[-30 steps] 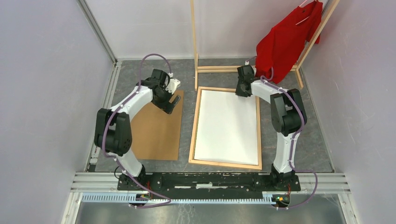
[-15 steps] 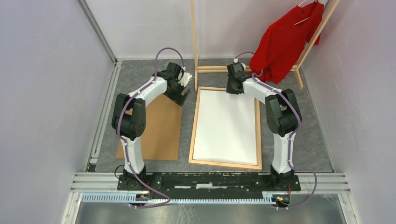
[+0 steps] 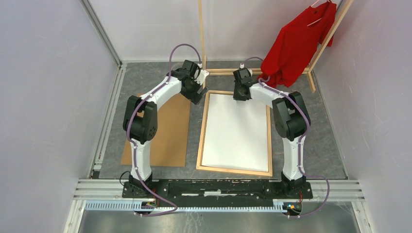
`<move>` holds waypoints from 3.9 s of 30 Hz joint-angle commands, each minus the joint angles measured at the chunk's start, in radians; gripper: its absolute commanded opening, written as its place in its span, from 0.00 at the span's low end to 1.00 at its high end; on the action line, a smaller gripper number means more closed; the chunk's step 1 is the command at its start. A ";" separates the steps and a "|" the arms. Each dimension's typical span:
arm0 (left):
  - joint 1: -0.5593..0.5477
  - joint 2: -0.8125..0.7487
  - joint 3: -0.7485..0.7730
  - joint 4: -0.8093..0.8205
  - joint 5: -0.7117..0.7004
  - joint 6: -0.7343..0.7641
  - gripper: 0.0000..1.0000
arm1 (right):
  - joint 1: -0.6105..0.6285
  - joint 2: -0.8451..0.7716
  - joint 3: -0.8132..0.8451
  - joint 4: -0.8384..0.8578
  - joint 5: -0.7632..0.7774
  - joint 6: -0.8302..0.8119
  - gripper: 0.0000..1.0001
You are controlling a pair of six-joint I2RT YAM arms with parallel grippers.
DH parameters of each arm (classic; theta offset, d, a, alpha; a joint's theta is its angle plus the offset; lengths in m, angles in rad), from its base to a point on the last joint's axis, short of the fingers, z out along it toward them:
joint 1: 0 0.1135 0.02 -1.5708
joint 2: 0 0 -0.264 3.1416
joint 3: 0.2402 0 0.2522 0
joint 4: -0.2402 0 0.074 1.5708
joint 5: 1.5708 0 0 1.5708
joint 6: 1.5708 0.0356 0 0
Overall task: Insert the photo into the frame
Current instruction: Adjust the photo frame item on the photo frame, then pick up the photo frame from the center of the board.
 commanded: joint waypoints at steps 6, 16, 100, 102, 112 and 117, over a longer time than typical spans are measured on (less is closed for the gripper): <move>-0.062 0.000 0.000 0.018 -0.007 -0.042 1.00 | -0.022 0.051 -0.039 0.005 -0.027 -0.023 0.20; -0.087 0.141 0.233 0.019 -0.023 -0.112 1.00 | -0.025 0.056 -0.042 -0.003 -0.049 -0.025 0.20; 0.055 -0.065 -0.021 -0.113 0.255 -0.021 0.80 | -0.386 -0.671 -0.894 0.139 -0.417 -0.031 0.97; 0.051 -0.068 -0.100 -0.049 0.195 -0.021 0.79 | -0.385 -0.683 -0.912 0.136 -0.440 -0.027 0.97; -0.064 -0.021 -0.256 0.066 0.170 -0.074 0.74 | -0.385 -0.710 -1.008 0.180 -0.585 0.030 0.98; -0.096 0.010 -0.244 0.065 0.166 -0.077 0.73 | -0.385 -0.695 -1.031 0.261 -0.723 0.096 0.98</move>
